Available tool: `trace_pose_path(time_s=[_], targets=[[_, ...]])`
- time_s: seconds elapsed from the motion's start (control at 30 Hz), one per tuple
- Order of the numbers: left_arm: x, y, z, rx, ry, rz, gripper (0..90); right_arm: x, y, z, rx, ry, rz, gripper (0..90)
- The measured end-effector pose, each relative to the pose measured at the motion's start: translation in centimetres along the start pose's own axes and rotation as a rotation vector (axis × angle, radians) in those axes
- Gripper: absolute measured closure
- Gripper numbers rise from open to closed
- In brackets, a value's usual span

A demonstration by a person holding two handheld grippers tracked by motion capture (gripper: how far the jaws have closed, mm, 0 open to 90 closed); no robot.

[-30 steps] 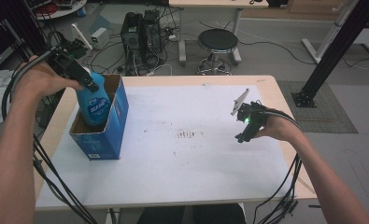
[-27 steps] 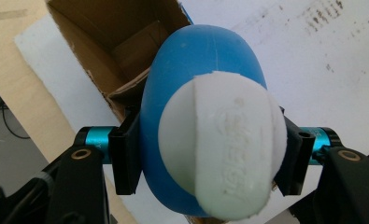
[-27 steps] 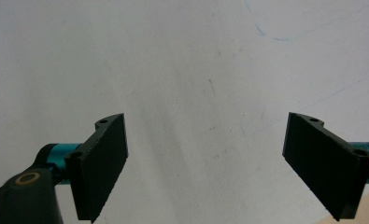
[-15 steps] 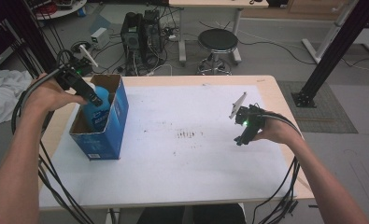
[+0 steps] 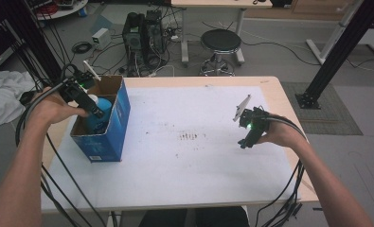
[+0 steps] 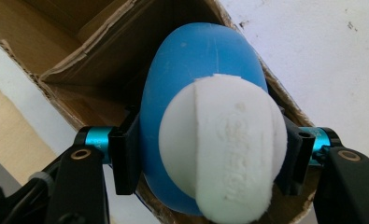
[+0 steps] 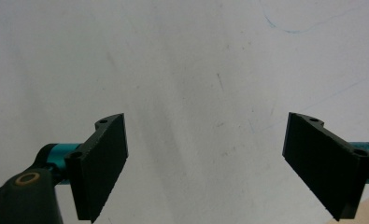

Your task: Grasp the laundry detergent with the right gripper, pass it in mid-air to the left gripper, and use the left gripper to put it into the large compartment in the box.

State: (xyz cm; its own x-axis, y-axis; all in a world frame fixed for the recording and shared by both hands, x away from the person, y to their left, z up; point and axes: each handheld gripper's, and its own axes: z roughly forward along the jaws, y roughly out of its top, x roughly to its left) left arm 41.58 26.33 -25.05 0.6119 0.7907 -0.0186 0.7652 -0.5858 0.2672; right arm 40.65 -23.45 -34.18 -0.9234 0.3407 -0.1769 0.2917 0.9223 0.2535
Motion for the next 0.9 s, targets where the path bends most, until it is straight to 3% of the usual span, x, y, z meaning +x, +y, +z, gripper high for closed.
trace_pose_path(time_s=[0.23,0.37,0.7,0.9], targets=[[0.2,-0.6,1.1,-0.001,-0.010,0.012,38.1,0.0,0.0,0.1,0.004,-0.002,0.004,13.3],[0.3,-0.7,1.3,0.013,-0.012,0.043,38.0,0.0,-0.1,0.1,0.003,-0.002,0.004,13.3],[0.0,-1.0,2.2,-0.004,-0.003,0.039,38.0,0.1,-0.2,0.3,0.002,-0.002,0.004,13.3],[-0.2,-1.0,2.2,0.010,0.001,0.050,37.9,0.1,-0.2,0.2,0.002,-0.004,0.004,13.3]])
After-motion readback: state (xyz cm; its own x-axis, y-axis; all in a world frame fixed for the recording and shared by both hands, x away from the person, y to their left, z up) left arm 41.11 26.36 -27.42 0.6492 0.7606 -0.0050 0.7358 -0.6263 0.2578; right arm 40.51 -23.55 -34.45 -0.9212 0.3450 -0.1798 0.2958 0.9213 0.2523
